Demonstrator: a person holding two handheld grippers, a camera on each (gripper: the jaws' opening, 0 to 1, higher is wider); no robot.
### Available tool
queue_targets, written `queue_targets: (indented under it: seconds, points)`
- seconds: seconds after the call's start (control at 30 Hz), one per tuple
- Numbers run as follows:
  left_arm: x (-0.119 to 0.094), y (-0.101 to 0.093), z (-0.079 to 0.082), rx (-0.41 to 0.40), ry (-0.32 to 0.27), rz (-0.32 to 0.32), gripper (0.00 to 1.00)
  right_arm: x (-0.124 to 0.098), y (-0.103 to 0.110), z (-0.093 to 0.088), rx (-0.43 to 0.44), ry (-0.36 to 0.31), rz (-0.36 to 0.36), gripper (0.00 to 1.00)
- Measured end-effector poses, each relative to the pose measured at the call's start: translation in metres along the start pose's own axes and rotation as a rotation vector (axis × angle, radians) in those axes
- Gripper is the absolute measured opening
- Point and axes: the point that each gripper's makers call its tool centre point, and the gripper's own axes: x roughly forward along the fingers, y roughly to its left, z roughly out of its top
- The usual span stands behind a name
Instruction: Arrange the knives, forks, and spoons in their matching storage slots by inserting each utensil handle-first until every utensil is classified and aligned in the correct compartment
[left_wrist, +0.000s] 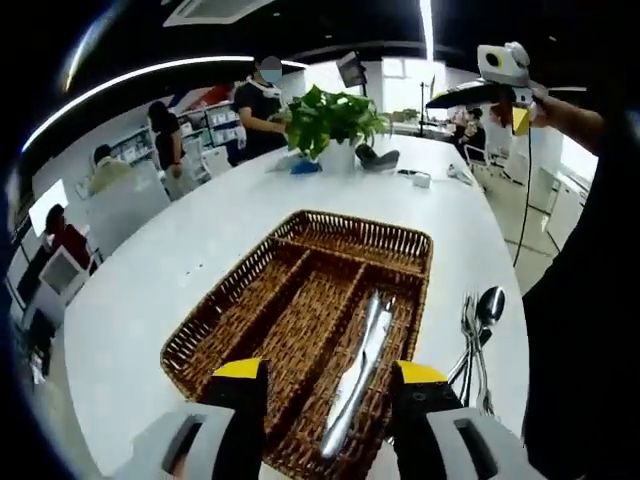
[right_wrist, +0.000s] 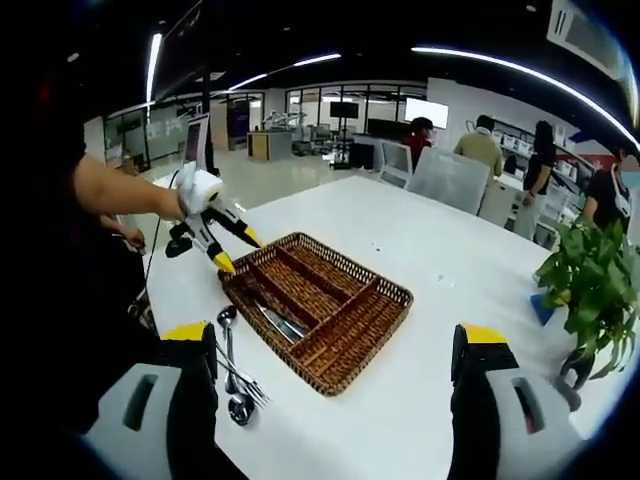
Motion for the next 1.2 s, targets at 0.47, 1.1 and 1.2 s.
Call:
queue_targets:
  seconds: [0.47, 1.1, 1.2]
  points:
    - [-0.07, -0.004, 0.033, -0.118, -0.124, 0.138, 0.77, 0.004, 0.003, 0.006, 0.035, -0.038, 0.003, 0.99]
    - [-0.123, -0.02, 0.037, -0.217, -0.151, 0.244, 0.98, 0.011, 0.021, -0.004, 0.051, 0.002, 0.024, 0.99]
    - [-0.125, -0.021, 0.039, -0.266, -0.173, 0.221, 0.99, 0.009, 0.017, 0.0, 0.053, -0.004, 0.017, 0.99]
